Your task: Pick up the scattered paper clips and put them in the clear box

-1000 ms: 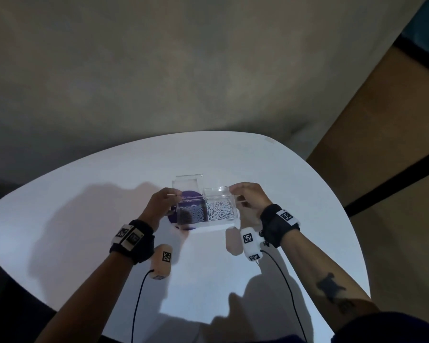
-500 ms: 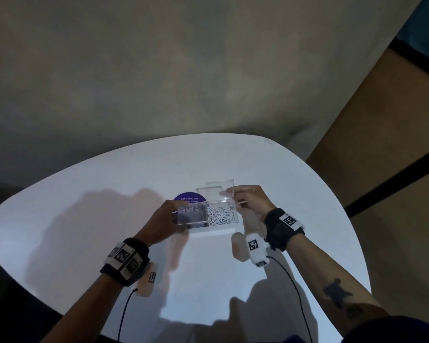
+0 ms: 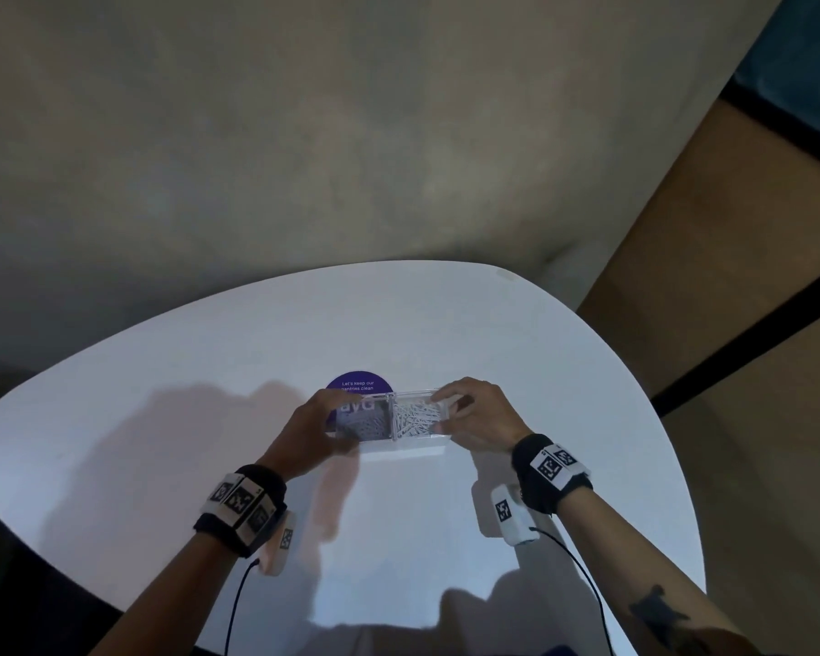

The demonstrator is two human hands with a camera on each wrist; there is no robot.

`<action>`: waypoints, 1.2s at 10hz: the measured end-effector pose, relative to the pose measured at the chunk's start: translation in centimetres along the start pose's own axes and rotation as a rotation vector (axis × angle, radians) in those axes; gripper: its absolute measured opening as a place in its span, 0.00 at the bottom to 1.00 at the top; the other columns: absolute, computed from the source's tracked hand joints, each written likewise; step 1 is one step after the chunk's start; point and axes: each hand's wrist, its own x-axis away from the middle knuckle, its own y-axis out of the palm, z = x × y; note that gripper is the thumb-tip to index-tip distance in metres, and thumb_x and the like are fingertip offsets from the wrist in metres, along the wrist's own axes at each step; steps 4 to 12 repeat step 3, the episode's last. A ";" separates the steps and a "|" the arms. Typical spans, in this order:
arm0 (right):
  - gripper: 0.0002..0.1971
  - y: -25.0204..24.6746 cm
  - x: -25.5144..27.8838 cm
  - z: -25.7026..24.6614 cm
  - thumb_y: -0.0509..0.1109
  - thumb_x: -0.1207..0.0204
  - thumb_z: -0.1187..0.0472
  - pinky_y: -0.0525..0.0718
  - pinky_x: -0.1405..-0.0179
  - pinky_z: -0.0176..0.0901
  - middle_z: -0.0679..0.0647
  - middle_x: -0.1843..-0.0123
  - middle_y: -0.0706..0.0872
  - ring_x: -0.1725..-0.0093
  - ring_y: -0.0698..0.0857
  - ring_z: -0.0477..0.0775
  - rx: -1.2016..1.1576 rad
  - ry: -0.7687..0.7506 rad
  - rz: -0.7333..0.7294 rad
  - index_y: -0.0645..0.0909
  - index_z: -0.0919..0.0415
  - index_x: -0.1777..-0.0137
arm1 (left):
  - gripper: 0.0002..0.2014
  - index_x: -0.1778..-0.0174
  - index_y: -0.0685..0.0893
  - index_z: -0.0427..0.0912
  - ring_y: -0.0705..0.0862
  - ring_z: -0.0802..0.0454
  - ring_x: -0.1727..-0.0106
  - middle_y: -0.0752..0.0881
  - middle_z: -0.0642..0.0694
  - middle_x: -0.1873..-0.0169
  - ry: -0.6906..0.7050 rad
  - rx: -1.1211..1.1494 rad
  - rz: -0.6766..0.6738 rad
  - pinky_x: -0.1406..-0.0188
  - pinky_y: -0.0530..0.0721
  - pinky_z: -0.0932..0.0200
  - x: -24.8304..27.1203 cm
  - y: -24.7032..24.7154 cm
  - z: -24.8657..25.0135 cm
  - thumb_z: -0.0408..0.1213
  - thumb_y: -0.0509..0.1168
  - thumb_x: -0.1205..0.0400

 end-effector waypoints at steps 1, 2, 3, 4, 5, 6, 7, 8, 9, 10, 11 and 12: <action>0.17 0.1 0.8 -0.2 0.87 0.36 0.60 0.80 0.60 0.26 0.51 0.41 0.85 0.52 0.84 0.42 0.008 0.002 -0.011 0.89 0.50 0.48 | 0.29 0.40 0.79 0.56 0.84 0.53 0.43 0.80 0.48 0.41 -0.003 -0.001 0.001 0.47 0.87 0.62 0.3 0.3 -0.1 0.26 0.78 0.32; 0.16 0.3 1.0 -0.5 0.88 0.37 0.59 0.82 0.54 0.29 0.49 0.39 0.83 0.48 0.85 0.45 0.009 -0.011 0.008 0.90 0.49 0.50 | 0.29 0.36 0.79 0.50 0.83 0.50 0.41 0.79 0.47 0.40 0.024 0.005 0.003 0.47 0.87 0.63 0.4 0.4 -0.2 0.25 0.77 0.31; 0.13 0.3 1.3 0.0 0.88 0.38 0.57 0.82 0.45 0.33 0.45 0.40 0.83 0.44 0.84 0.41 -0.031 -0.089 0.128 0.91 0.48 0.54 | 0.29 0.33 0.79 0.45 0.78 0.52 0.38 0.77 0.51 0.40 0.015 -0.035 0.081 0.43 0.84 0.60 0.8 0.6 -0.5 0.29 0.78 0.29; 0.13 0.3 1.3 0.0 0.88 0.38 0.57 0.82 0.45 0.33 0.45 0.40 0.83 0.44 0.84 0.41 -0.031 -0.089 0.128 0.91 0.48 0.54 | 0.29 0.33 0.79 0.45 0.78 0.52 0.38 0.77 0.51 0.40 0.015 -0.035 0.081 0.43 0.84 0.60 0.8 0.6 -0.5 0.29 0.78 0.29; 0.13 0.3 1.3 0.0 0.88 0.38 0.57 0.82 0.45 0.33 0.45 0.40 0.83 0.44 0.84 0.41 -0.031 -0.089 0.128 0.91 0.48 0.54 | 0.29 0.33 0.79 0.45 0.78 0.52 0.38 0.77 0.51 0.40 0.015 -0.035 0.081 0.43 0.84 0.60 0.8 0.6 -0.5 0.29 0.78 0.29; 0.13 0.3 1.3 0.0 0.88 0.38 0.57 0.82 0.45 0.33 0.45 0.40 0.83 0.44 0.84 0.41 -0.031 -0.089 0.128 0.91 0.48 0.54 | 0.29 0.33 0.79 0.45 0.78 0.52 0.38 0.77 0.51 0.40 0.015 -0.035 0.081 0.43 0.84 0.60 0.8 0.6 -0.5 0.29 0.78 0.29; 0.13 0.3 1.3 0.0 0.88 0.38 0.57 0.82 0.45 0.33 0.45 0.40 0.83 0.44 0.84 0.41 -0.031 -0.089 0.128 0.91 0.48 0.54 | 0.29 0.33 0.79 0.45 0.78 0.52 0.38 0.77 0.51 0.40 0.015 -0.035 0.081 0.43 0.84 0.60 0.8 0.6 -0.5 0.29 0.78 0.29; 0.13 0.3 1.3 0.0 0.88 0.38 0.57 0.82 0.45 0.33 0.45 0.40 0.83 0.44 0.84 0.41 -0.031 -0.089 0.128 0.91 0.48 0.54 | 0.29 0.33 0.79 0.45 0.78 0.52 0.38 0.77 0.51 0.40 0.015 -0.035 0.081 0.43 0.84 0.60 0.8 0.6 -0.5 0.29 0.78 0.29; 0.13 0.3 1.3 0.0 0.88 0.38 0.57 0.82 0.45 0.33 0.45 0.40 0.83 0.44 0.84 0.41 -0.031 -0.089 0.128 0.91 0.48 0.54 | 0.29 0.33 0.79 0.45 0.78 0.52 0.38 0.77 0.51 0.40 0.015 -0.035 0.081 0.43 0.84 0.60 0.8 0.6 -0.5 0.29 0.78 0.29; 0.13 0.3 1.3 0.0 0.88 0.38 0.57 0.82 0.45 0.33 0.45 0.40 0.83 0.44 0.84 0.41 -0.031 -0.089 0.128 0.91 0.48 0.54 | 0.29 0.33 0.79 0.45 0.78 0.52 0.38 0.77 0.51 0.40 0.015 -0.035 0.081 0.43 0.84 0.60 0.8 0.6 -0.5 0.29 0.78 0.29; 0.13 0.3 1.3 0.0 0.88 0.38 0.57 0.82 0.45 0.33 0.45 0.40 0.83 0.44 0.84 0.41 -0.031 -0.089 0.128 0.91 0.48 0.54 | 0.29 0.33 0.79 0.45 0.78 0.52 0.38 0.77 0.51 0.40 0.015 -0.035 0.081 0.43 0.84 0.60 0.8 0.6 -0.5 0.29 0.78 0.29; 0.13 0.3 1.3 0.0 0.88 0.38 0.57 0.82 0.45 0.33 0.45 0.40 0.83 0.44 0.84 0.41 -0.031 -0.089 0.128 0.91 0.48 0.54 | 0.29 0.33 0.79 0.45 0.78 0.52 0.38 0.77 0.51 0.40 0.015 -0.035 0.081 0.43 0.84 0.60 0.8 0.6 -0.5 0.29 0.78 0.29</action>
